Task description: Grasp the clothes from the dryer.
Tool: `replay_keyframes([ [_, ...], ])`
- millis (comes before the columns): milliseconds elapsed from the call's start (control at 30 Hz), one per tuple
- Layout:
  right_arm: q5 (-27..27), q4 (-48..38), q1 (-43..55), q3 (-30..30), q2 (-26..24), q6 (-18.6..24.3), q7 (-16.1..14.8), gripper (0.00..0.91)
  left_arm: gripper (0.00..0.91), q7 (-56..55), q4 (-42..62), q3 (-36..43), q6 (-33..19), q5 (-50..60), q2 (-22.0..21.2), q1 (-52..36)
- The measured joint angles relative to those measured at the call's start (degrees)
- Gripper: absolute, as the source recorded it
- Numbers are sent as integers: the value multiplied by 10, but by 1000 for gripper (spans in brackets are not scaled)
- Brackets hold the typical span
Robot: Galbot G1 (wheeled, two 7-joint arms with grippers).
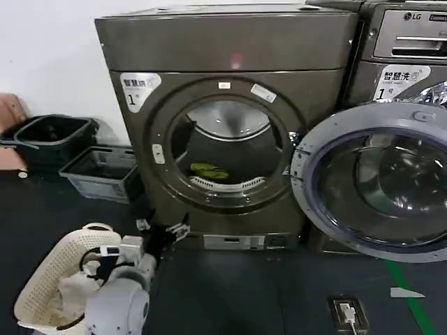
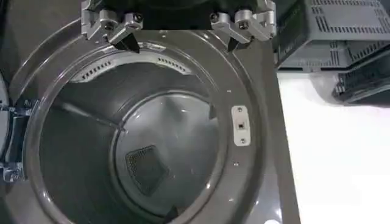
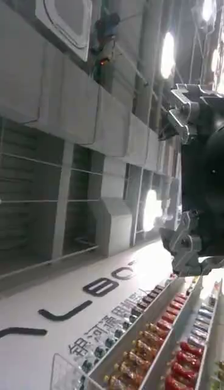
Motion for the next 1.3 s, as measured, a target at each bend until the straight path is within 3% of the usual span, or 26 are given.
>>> replay_keyframes([
  [1300,-2,-8,7,-4,6,5,-1,907,907,2,7,0,0,2,-2,-2],
])
